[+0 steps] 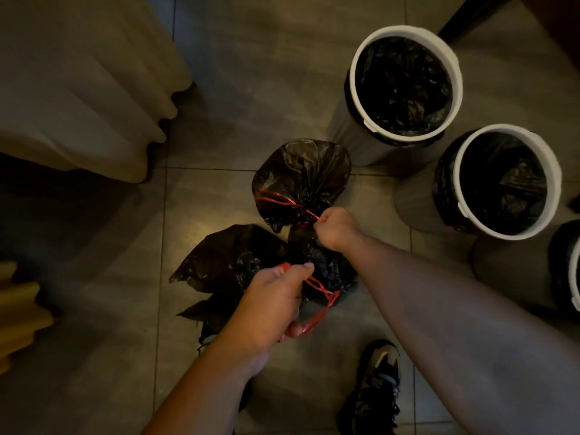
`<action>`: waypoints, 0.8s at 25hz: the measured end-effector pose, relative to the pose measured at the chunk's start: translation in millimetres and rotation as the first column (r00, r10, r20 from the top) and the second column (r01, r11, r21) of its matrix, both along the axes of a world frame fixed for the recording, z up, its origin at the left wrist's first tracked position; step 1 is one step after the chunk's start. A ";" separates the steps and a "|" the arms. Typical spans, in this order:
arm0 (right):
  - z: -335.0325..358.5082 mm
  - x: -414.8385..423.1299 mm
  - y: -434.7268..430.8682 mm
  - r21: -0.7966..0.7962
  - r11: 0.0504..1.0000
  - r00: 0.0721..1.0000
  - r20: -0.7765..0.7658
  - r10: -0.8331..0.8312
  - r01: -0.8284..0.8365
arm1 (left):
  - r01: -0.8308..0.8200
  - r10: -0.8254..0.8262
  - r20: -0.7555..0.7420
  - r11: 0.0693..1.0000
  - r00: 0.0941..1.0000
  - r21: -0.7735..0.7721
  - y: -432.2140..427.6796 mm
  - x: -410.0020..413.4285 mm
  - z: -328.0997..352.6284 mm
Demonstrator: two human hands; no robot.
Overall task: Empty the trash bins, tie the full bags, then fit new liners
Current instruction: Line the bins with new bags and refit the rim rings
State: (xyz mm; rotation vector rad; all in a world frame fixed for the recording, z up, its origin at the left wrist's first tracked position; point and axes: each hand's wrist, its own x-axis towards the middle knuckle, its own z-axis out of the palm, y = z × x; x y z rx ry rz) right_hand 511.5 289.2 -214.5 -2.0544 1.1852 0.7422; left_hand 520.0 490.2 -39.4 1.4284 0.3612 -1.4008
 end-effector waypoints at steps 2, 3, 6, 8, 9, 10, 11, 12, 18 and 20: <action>10.8 -3.5 0.5 0.027 0.994 0.993 0.039 -0.111 0.110 | -0.024 0.024 0.000 0.999 1.000 0.022 0.8 1.3 0.1; 18.8 -5.8 0.8 0.038 0.980 0.978 0.073 -0.198 0.195 | -0.042 0.043 -0.003 0.998 0.999 0.041 1.3 1.4 1.0; 44.3 -10.2 2.2 0.100 0.889 0.870 0.183 -0.458 0.447 | -0.082 0.083 -0.003 0.992 0.997 0.096 4.5 2.4 5.2; 58.3 -8.5 1.6 0.163 0.852 0.815 0.247 -0.524 0.498 | -0.115 0.116 -0.004 0.988 0.993 0.103 6.9 5.0 8.7; 63.5 -6.2 1.8 0.228 0.818 0.770 0.277 -0.574 0.528 | -0.127 0.129 -0.007 0.986 0.992 0.105 8.1 6.5 9.7; 67.6 -2.7 2.0 0.328 0.759 0.697 0.305 -0.649 0.563 | -0.141 0.143 -0.012 0.984 0.990 0.108 9.0 8.5 10.7; 70.2 3.6 3.6 0.444 0.682 0.606 0.324 -0.727 0.581 | -0.154 0.156 -0.016 0.982 0.988 0.109 10.0 10.6 10.8; 71.9 13.3 6.8 0.538 0.615 0.523 0.335 -0.784 0.577 | -0.166 0.169 -0.020 0.980 0.985 0.107 11.9 12.9 9.8; 47.5 86.3 50.9 0.461 0.810 0.748 0.374 -0.549 0.364 | -0.149 0.153 -0.067 0.987 0.986 0.051 31.2 18.6 -7.2; 33.6 98.1 66.6 0.081 0.988 0.965 0.239 0.111 -0.133 | -0.142 0.145 -0.057 0.989 0.988 0.043 39.3 20.5 -13.8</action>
